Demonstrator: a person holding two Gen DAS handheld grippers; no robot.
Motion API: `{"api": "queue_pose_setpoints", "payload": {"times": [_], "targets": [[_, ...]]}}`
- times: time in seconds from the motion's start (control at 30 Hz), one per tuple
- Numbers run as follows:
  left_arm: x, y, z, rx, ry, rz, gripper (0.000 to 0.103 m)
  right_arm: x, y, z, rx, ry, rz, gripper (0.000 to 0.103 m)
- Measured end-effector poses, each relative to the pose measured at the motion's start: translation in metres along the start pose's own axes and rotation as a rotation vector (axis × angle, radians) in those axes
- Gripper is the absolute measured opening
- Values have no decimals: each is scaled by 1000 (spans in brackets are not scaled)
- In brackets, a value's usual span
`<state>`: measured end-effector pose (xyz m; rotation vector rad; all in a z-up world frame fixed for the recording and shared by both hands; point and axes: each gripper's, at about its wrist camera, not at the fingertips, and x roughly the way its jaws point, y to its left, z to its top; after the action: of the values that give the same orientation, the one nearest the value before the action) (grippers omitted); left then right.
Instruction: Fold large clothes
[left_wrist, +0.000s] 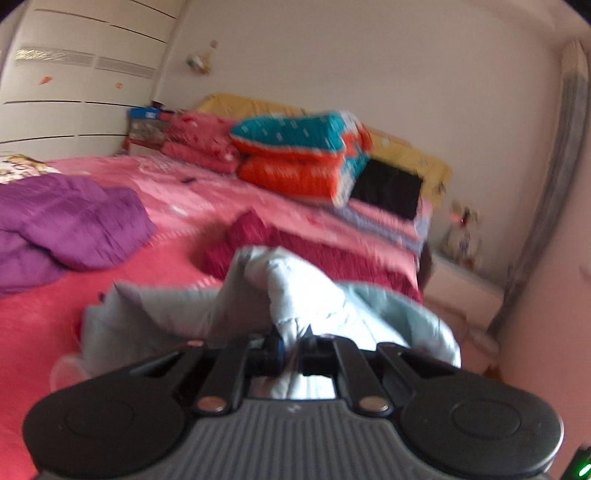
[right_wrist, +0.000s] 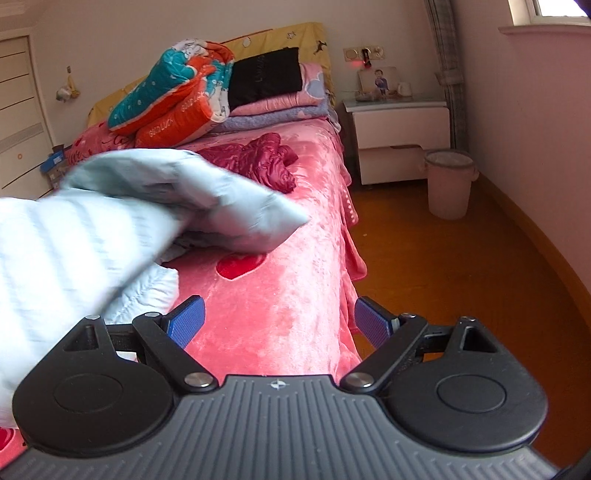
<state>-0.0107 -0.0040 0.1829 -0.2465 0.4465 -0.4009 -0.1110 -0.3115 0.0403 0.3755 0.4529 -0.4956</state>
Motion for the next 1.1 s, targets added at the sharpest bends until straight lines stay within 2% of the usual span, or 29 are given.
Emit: {"api": "queue_pose_setpoints", "payload": {"times": [0.07, 0.2, 0.3, 0.5, 0.67, 0.77, 0.83, 0.9, 0.97, 1.1], "targets": [[-21, 17, 16, -41, -30, 9, 3, 2, -2, 0, 19, 12, -3, 103], [-64, 48, 31, -44, -75, 64, 3, 2, -7, 0, 43, 16, -1, 103], [-93, 73, 29, -49, -60, 102, 3, 2, -9, 1, 58, 20, -3, 103], [-124, 105, -17, -57, 84, 132, 4, 5, -7, -1, 54, 23, -17, 103], [-129, 110, -63, -39, 250, 88, 4, 0, -9, 1, 35, 8, -48, 103], [-132, 106, -77, -40, 312, 48, 6, -8, -16, 3, 44, -11, -69, 103], [-135, 99, -83, -2, 339, 46, 8, -15, -20, 4, 46, -32, -83, 103], [-141, 95, -87, 28, 347, 37, 18, -26, -23, 6, 49, -51, -67, 103], [-148, 99, -85, 18, 342, 27, 39, -37, -19, 9, 42, -57, -22, 103], [-158, 102, -82, 20, 289, 30, 47, -52, 12, 14, 6, -7, 158, 103]]}}
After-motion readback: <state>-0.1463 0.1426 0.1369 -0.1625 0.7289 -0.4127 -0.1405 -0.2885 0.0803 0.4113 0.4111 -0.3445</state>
